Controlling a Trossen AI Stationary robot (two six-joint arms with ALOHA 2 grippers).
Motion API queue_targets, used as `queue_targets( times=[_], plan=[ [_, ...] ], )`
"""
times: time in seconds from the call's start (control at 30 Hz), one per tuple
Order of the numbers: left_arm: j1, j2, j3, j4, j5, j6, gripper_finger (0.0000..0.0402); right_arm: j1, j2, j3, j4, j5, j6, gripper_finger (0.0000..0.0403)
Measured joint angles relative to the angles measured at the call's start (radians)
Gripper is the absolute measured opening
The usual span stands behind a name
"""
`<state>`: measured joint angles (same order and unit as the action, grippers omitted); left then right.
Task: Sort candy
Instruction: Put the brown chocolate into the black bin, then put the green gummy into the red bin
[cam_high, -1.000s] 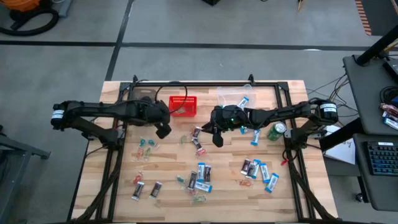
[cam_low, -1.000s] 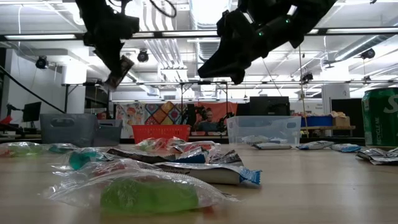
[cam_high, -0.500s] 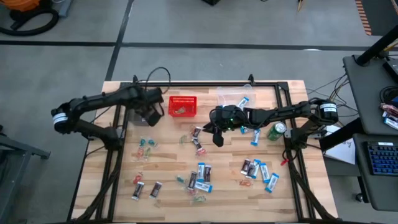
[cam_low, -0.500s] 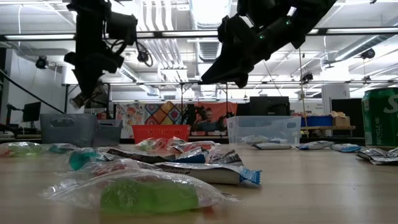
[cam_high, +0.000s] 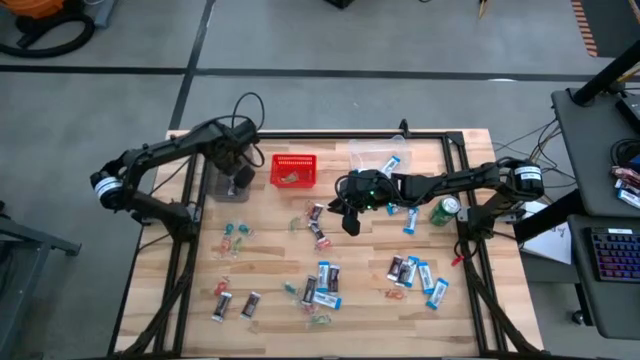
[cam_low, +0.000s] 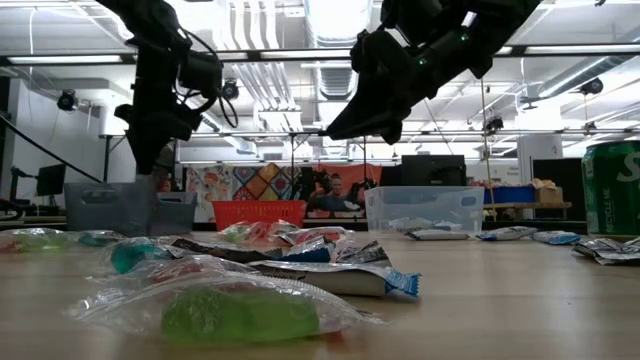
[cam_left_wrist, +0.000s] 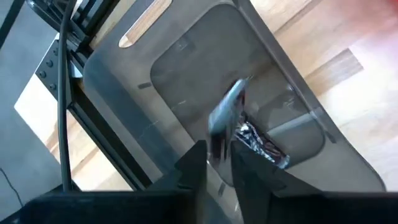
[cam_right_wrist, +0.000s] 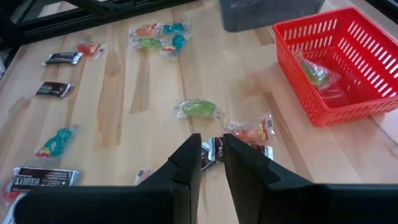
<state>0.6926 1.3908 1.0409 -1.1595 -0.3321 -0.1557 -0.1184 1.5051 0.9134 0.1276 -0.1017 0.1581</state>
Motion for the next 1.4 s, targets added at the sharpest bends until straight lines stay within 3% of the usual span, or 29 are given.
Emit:
queue_targets(
  times=[0.3, 0.43, 0.57, 0.73, 1.03, 1.4],
  plan=[
    [-0.004, 0.014, 0.0, 0.013, -0.073, 0.009, 0.0127, 0.0, 0.0, 0.0, -0.055, 0.0, 0.0, 0.0089],
    [-0.034, -0.015, -0.001, 0.036, -0.038, 0.008, 0.0132, 0.0, 0.0, 0.0, -0.077, 0.0, -0.001, 0.0093],
    [-0.1, -0.054, -0.002, 0.074, 0.071, -0.017, 0.0132, 0.0, 0.0, 0.0, -0.082, 0.0, -0.001, 0.0087],
    [-0.262, -0.09, -0.002, 0.084, 0.158, -0.152, 0.0132, 0.0, 0.0, 0.0, -0.092, 0.0, -0.001, 0.0079],
    [-0.644, -0.07, -0.002, 0.033, 0.161, -0.48, 0.0132, 0.0, 0.0, 0.0, -0.096, 0.0, -0.003, 0.0086],
    [-0.878, -0.06, -0.008, -0.061, 0.186, -0.87, 0.0145, 0.0, 0.0, 0.0, -0.101, -0.001, -0.002, 0.0104]
  ],
)
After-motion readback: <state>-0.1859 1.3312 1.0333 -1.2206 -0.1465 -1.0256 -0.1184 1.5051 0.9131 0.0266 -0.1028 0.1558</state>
